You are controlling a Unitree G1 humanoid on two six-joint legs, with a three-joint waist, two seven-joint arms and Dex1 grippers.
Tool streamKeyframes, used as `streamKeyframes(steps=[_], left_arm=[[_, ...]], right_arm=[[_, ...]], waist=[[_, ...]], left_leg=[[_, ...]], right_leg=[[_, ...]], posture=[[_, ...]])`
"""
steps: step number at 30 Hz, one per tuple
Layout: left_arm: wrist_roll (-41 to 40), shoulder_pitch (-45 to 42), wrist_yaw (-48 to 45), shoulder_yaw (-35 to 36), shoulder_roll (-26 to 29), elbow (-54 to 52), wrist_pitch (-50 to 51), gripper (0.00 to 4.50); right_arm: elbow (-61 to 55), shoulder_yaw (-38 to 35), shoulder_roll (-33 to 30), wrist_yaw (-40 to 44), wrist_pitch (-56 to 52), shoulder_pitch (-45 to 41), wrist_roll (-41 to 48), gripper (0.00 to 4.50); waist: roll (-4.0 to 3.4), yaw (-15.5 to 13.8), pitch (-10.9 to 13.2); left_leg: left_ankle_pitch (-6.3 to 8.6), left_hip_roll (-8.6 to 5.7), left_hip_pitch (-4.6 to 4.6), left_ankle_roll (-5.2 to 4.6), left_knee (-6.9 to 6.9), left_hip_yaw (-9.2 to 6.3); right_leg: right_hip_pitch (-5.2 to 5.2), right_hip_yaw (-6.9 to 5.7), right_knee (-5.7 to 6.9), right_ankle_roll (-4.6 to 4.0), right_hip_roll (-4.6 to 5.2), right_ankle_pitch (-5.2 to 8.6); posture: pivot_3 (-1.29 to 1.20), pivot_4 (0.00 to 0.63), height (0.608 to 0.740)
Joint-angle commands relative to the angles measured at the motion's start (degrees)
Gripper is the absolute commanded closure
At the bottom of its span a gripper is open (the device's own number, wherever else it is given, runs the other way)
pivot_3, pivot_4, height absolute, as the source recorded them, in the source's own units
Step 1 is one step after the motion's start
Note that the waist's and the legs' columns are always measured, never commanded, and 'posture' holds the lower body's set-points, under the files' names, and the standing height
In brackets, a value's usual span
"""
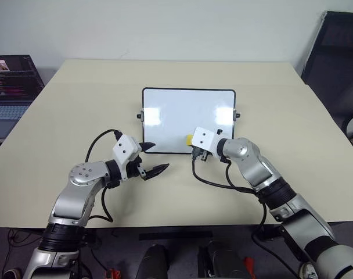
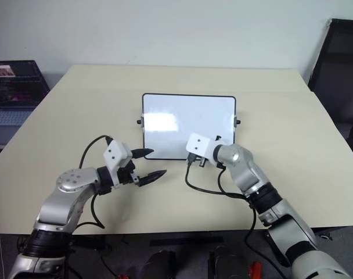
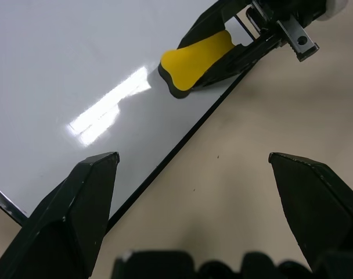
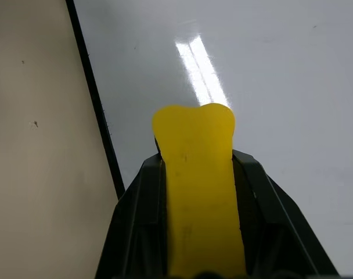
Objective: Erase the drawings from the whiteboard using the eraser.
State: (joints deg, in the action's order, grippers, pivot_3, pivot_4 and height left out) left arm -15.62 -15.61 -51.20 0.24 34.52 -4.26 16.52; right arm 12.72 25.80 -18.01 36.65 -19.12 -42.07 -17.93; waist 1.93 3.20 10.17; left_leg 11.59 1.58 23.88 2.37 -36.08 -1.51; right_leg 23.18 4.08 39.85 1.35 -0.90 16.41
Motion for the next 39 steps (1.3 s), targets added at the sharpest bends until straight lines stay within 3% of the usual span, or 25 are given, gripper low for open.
streamKeyframes(steps=[1,8,13,21,27,31,39], left_arm=[[-0.7,-0.3,0.3,0.2,0.0,-2.7,0.2,0.00],[-0.8,-1.0,0.2,-0.2,-0.2,-2.6,0.5,0.00],[-1.1,-1.6,0.0,-0.8,-0.6,-3.1,1.1,0.00],[-2.4,-9.4,-4.7,-4.7,-1.2,-4.5,1.4,0.00],[-2.1,-15.4,-10.4,-10.2,-5.4,0.4,-2.8,0.00],[0.0,-20.5,-15.2,-14.4,-9.5,8.6,-7.6,0.00],[2.4,-26.2,-19.0,-16.2,-12.7,17.6,-14.2,0.00]], right_arm=[[0.0,-5.0,-2.6,-3.4,-0.6,0.0,-0.4,3.38],[-2.4,-8.0,-5.5,-3.8,-1.6,1.9,0.7,3.38],[-9.0,-11.1,-2.9,-3.9,-2.9,5.0,4.9,3.38],[-35.3,-28.5,4.3,-10.2,-21.2,17.4,17.4,3.38],[-46.8,-34.2,7.8,-17.6,-33.3,28.6,18.7,3.38],[-44.5,-34.4,9.8,-21.3,-33.7,30.2,19.2,3.38],[-36.1,-36.6,9.1,-26.9,-32.3,26.2,19.2,3.38]], waist=[[0.00,0.0,0.0],[0.01,-0.5,0.0],[0.01,-0.4,0.0],[0.01,-1.2,0.0],[0.00,-1.4,0.0],[-0.01,-0.7,0.0],[-0.01,-0.1,0.0]], left_leg=[[0.00,0.00,0.00,0.00,-0.01,0.00],[-0.01,-0.01,-0.01,-0.01,-0.08,0.04],[-0.01,0.01,0.00,-0.01,-0.02,0.03],[0.00,-0.08,0.13,0.00,0.01,-0.06],[0.00,-0.09,0.14,0.00,0.04,0.01],[-0.01,-0.07,0.05,-0.01,0.00,0.08],[-0.01,-0.08,0.09,-0.01,0.03,0.07]], right_leg=[[0.00,0.00,0.00,0.01,0.00,0.00],[-0.04,0.02,-0.01,0.04,0.00,0.01],[-0.02,0.03,-0.01,0.03,0.00,0.02],[0.03,-0.05,-0.03,0.03,-0.01,0.02],[0.00,-0.01,-0.19,0.06,-0.02,0.03],[-0.01,0.03,-0.16,0.07,-0.13,0.04],[0.01,0.08,-0.18,0.07,-0.32,0.04]], posture=[[0.00,0.150,0.740],[0.00,0.150,0.740],[0.00,0.150,0.740],[0.00,0.150,0.740],[0.00,0.150,0.740],[0.00,0.150,0.740],[0.00,0.150,0.740]])
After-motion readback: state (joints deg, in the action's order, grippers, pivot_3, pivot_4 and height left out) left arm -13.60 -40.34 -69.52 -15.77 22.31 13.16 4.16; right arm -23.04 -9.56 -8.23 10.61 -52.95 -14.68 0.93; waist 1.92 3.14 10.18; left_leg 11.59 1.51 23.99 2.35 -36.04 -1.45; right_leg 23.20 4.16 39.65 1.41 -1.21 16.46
